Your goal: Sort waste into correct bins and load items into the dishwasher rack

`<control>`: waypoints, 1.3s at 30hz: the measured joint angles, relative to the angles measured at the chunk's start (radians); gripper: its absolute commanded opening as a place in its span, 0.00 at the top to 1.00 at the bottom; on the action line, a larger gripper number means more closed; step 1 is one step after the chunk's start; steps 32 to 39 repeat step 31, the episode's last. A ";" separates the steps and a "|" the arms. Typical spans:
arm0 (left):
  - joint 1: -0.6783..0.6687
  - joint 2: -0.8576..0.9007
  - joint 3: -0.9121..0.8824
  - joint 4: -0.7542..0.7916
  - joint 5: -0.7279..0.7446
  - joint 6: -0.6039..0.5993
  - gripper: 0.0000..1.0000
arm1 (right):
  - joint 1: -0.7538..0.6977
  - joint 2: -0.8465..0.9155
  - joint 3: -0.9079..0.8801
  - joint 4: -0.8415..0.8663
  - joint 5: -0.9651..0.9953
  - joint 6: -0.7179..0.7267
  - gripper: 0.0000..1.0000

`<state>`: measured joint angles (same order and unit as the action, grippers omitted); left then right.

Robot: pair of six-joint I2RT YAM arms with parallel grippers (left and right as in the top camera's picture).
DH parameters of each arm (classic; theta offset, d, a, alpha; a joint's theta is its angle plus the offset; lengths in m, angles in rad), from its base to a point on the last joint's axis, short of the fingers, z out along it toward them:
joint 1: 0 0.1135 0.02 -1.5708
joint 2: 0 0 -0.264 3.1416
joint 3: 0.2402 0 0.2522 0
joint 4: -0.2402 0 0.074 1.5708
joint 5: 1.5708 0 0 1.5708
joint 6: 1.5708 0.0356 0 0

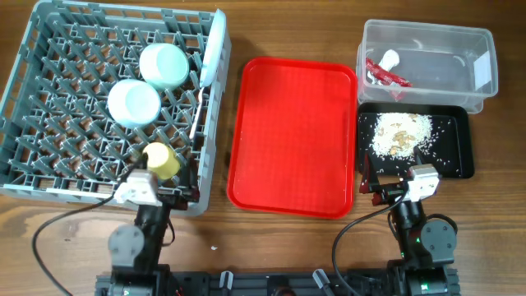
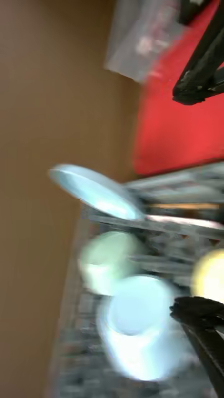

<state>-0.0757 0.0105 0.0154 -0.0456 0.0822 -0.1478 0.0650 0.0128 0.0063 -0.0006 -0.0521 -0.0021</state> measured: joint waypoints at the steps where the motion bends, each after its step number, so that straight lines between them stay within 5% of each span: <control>1: 0.000 0.003 -0.005 -0.022 -0.002 0.000 0.00 | 0.000 0.000 0.000 -0.001 0.000 0.000 0.00; 39: 0.000 0.002 -0.005 -0.022 -0.003 0.000 0.00 | 0.000 0.000 0.000 0.000 0.000 0.000 0.00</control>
